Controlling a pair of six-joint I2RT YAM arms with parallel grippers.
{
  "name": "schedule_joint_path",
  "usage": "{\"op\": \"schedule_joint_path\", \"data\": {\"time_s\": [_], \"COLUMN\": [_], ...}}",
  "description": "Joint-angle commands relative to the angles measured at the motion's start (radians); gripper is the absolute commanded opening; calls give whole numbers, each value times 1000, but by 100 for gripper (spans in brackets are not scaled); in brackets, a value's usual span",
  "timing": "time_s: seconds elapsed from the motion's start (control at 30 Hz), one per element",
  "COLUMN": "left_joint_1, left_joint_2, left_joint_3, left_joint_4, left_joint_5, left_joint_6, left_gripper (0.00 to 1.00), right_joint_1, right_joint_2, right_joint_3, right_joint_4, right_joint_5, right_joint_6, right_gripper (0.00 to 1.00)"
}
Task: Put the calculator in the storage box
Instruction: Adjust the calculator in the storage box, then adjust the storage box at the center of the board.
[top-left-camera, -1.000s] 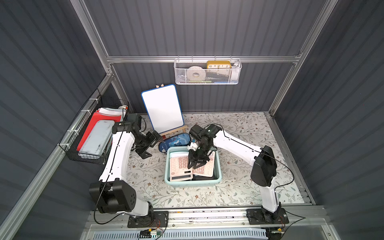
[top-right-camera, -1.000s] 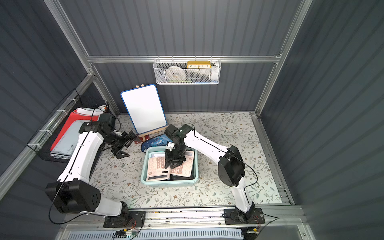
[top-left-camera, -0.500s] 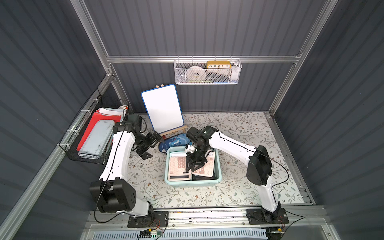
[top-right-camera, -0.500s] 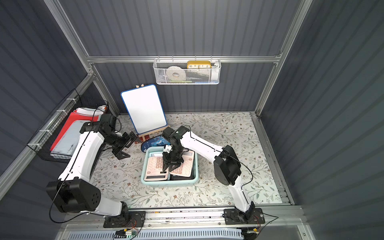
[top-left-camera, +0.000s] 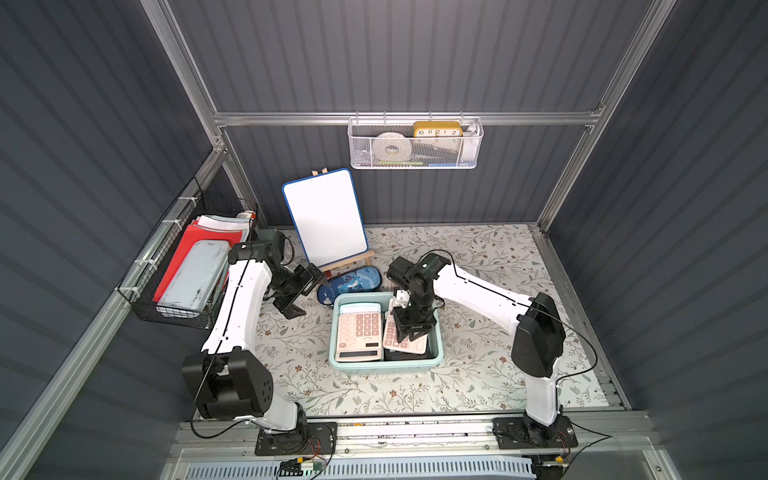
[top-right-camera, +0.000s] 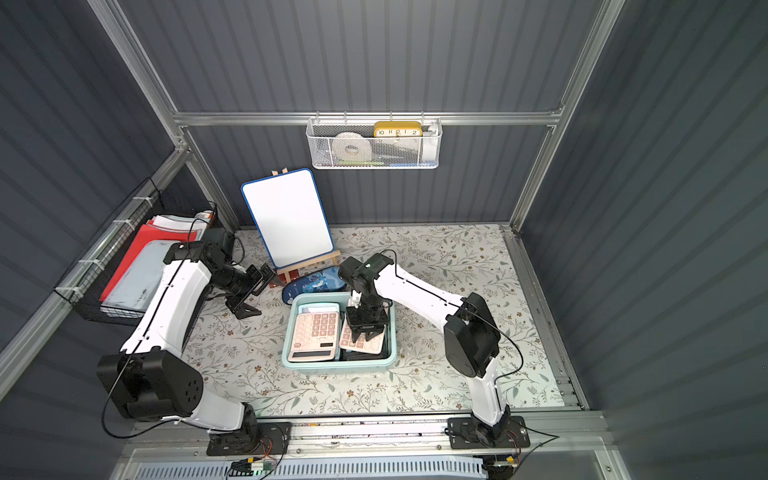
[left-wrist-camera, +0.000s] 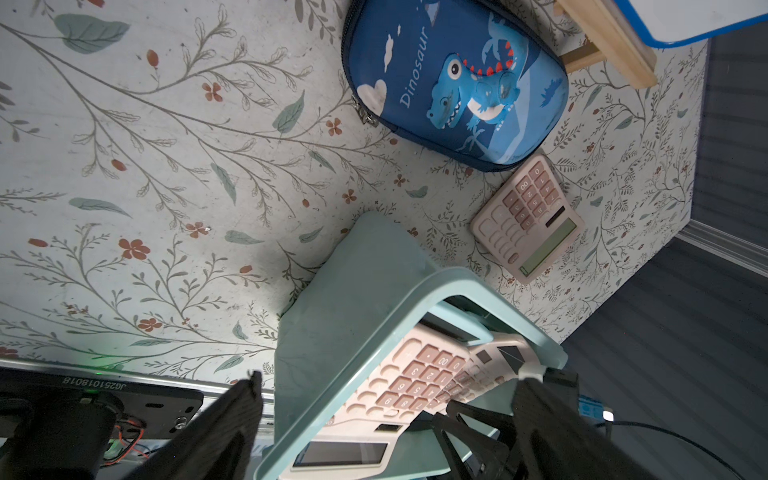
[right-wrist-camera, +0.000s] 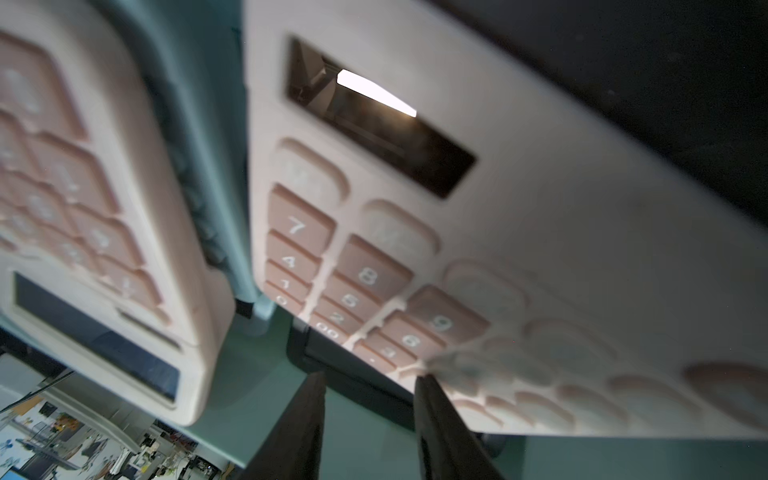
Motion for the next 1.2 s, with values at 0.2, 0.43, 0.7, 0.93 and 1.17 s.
{"op": "schedule_joint_path", "data": {"time_s": [0.2, 0.43, 0.7, 0.93, 1.17], "left_joint_1": [5, 4, 4, 2, -69], "left_joint_2": [23, 25, 22, 19, 44], "left_joint_3": [33, 27, -43, -149, -171], "left_joint_4": [-32, -32, -14, -11, 64], "left_joint_5": [14, 39, 130, 187, 267], "left_joint_6": [27, 24, 65, 73, 26], "left_gripper": [99, 99, 99, 99, 99], "right_joint_1": [-21, -57, -168, -189, -192], "right_joint_2": [-52, -102, -244, -243, -175], "right_joint_3": [29, 139, -49, -146, -141], "right_joint_4": [-138, -81, -36, 24, -26], "right_joint_5": [231, 154, 190, 54, 87], "right_joint_6": [-12, -10, 25, -46, -77], "right_gripper": [39, 40, 46, 57, 42]}}
